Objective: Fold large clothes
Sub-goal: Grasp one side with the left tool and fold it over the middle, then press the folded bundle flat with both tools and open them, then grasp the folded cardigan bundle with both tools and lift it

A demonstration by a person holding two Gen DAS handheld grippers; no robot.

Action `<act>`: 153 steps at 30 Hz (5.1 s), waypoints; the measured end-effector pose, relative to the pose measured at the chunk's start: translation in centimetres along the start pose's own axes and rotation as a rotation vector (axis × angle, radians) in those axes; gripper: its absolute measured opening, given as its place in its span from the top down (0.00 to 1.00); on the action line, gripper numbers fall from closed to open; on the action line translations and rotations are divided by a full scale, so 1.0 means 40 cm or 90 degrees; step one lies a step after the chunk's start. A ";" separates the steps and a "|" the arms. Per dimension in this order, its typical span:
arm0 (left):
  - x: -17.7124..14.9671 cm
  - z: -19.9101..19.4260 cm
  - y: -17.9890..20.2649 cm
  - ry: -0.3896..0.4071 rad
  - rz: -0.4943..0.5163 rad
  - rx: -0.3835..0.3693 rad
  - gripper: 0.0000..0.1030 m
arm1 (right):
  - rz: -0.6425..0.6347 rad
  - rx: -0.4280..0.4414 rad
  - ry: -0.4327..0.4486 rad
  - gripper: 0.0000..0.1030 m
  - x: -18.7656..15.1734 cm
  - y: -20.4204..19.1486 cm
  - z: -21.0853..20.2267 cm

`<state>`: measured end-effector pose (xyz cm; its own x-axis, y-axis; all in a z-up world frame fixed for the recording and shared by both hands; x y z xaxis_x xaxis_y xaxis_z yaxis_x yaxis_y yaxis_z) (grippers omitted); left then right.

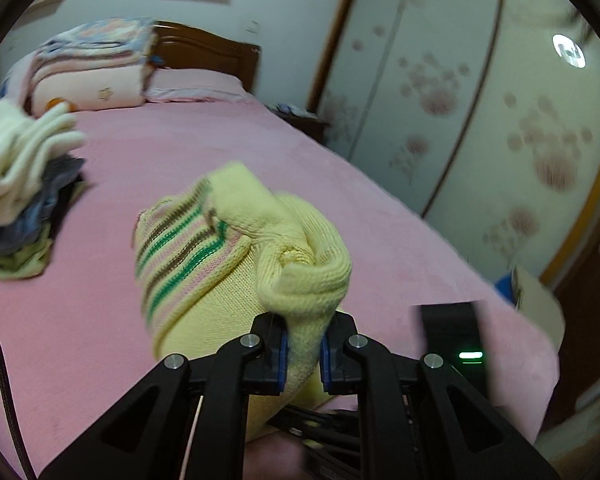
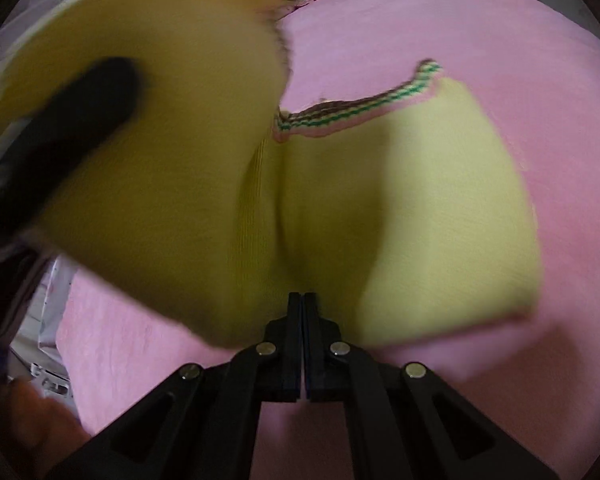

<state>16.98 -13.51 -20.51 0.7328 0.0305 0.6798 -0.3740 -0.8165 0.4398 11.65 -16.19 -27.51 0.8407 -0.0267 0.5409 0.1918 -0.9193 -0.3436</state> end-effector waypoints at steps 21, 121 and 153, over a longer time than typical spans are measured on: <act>-0.115 0.054 0.090 -0.137 0.035 0.040 0.26 | 0.035 -0.136 0.015 0.99 -0.013 0.197 -0.255; 0.074 -0.080 -0.073 -0.152 -0.161 0.239 0.00 | -0.040 -0.139 0.018 0.16 0.163 0.118 -0.257; -0.061 0.185 -0.218 -0.282 -0.298 0.077 0.01 | 0.051 0.135 -0.041 0.40 0.150 0.242 0.009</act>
<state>22.69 -10.72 -30.35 0.9769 0.1798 0.1155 0.0894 -0.8347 0.5434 18.75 -25.12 -27.88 0.8869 -0.0648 0.4574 0.2198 -0.8117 -0.5412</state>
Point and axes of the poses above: each gripper's, at about its wrist camera, not at the fingertips, and z roughly the way its jaws point, y to its right, x to its top, the point moved 7 cm from there along z, roughly the way its jaws point, and after that the axes turned 15 degrees about -z, right-handed, at the moved point
